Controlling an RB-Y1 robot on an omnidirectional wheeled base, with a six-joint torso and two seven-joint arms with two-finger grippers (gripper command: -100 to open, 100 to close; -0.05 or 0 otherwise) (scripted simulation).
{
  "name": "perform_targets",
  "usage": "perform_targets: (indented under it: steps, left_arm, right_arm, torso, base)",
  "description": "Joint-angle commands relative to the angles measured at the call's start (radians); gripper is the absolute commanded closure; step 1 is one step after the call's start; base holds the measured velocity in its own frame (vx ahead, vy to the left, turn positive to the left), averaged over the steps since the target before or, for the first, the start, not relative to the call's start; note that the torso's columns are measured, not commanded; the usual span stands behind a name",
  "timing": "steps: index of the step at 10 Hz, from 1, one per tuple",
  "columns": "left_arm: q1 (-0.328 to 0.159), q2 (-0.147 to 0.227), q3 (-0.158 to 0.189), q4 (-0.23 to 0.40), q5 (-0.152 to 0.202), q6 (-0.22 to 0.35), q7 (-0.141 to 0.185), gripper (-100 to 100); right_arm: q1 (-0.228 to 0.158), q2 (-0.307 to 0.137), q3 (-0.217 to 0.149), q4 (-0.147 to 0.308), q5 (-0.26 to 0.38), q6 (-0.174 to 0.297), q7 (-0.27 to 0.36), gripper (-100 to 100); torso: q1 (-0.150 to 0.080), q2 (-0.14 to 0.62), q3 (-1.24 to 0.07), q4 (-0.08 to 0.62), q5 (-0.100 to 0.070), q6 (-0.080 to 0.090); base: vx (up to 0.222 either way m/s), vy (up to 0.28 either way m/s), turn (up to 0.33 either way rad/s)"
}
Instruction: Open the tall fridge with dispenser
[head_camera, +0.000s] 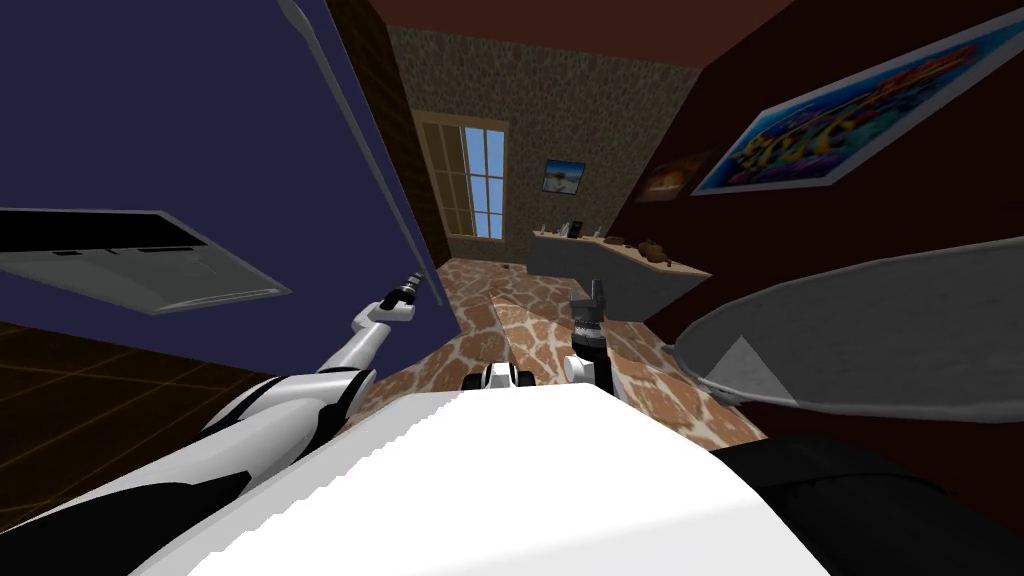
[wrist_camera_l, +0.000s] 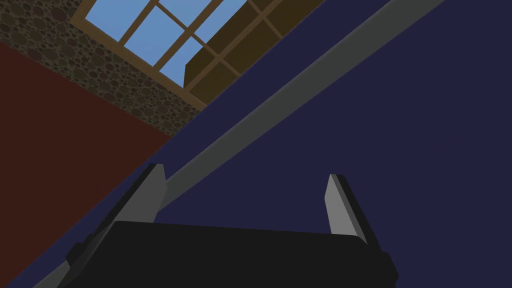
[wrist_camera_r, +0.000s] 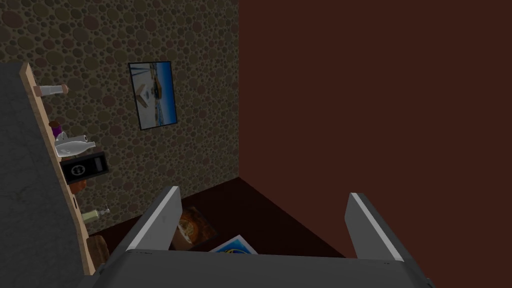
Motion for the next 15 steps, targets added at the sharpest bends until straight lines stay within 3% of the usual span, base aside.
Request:
perform_targets:
  steps: [1, 3, 7, 8, 9, 12, 13, 14, 15]
  left_arm:
    - [0.003, -0.002, -0.003, 0.011, -0.007, 0.004, -0.002, -100]
    - [0.004, -0.002, -0.003, 0.012, -0.007, 0.004, -0.002, -100]
    - [0.034, 0.092, -0.100, 0.006, 0.044, -0.039, 0.083, -100]
    - [0.029, 0.079, -0.086, 0.009, 0.037, -0.032, 0.069, -100]
    - [0.021, 0.051, -0.057, 0.009, 0.021, -0.020, 0.045, 100]
    - [0.007, 0.009, -0.014, 0.011, -0.002, -0.001, 0.008, 100]
    - [0.016, 0.024, -0.029, 0.015, -0.002, -0.007, 0.008, 100]
    - [-0.027, -0.018, -0.040, 0.051, -0.055, -0.018, 0.038, 100]
    - [-0.027, -0.018, -0.040, 0.051, -0.068, -0.018, 0.038, 100]
  right_arm:
    - [0.000, 0.000, 0.000, 0.000, 0.000, 0.000, 0.000, 0]
    - [0.000, 0.000, 0.000, 0.000, 0.000, 0.000, 0.000, 0]
    - [0.000, 0.000, 0.000, 0.000, 0.000, 0.000, 0.000, 0]
    - [0.000, 0.000, 0.000, 0.000, 0.000, 0.000, 0.000, 0]
    - [0.000, 0.000, 0.000, 0.000, 0.000, 0.000, 0.000, 0]
    - [-0.001, 0.000, 0.000, 0.000, 0.000, 0.000, 0.000, 0]
    - [-0.001, 0.000, 0.000, 0.000, 0.000, 0.000, 0.000, 0]
    - [-0.001, 0.000, 0.000, 0.000, 0.000, 0.000, 0.000, 0]
    - [0.000, 0.000, 0.000, 0.000, 0.000, 0.000, 0.000, 0]
  torso:
    - [0.001, 0.001, 0.001, 0.000, 0.000, 0.000]
    - [-0.001, 0.001, 0.001, 0.000, 0.000, 0.000]
    - [-0.003, -0.001, -0.001, 0.000, -0.001, 0.001]
    - [-0.002, 0.000, 0.000, 0.000, -0.001, 0.000]
    - [0.002, 0.003, 0.002, 0.001, 0.000, 0.001]
    - [0.000, 0.007, 0.005, 0.005, 0.003, 0.003]
    - [0.000, 0.005, 0.003, 0.004, 0.002, 0.002]
    - [0.000, 0.001, 0.001, 0.003, 0.001, -0.001]
    - [0.002, 0.001, 0.001, 0.002, 0.002, -0.002]
  base:
    - [0.188, 0.080, -0.062]
    - [0.138, 0.045, -0.021]
    - [0.122, -0.056, 0.106]
    - [0.049, -0.042, 0.026]
    - [-0.062, 0.020, -0.124]
    - [-0.113, 0.064, -0.084]
    - [-0.050, 0.015, -0.031]
    - [-0.059, 0.041, 0.187]
    - [-0.066, 0.045, 0.080]
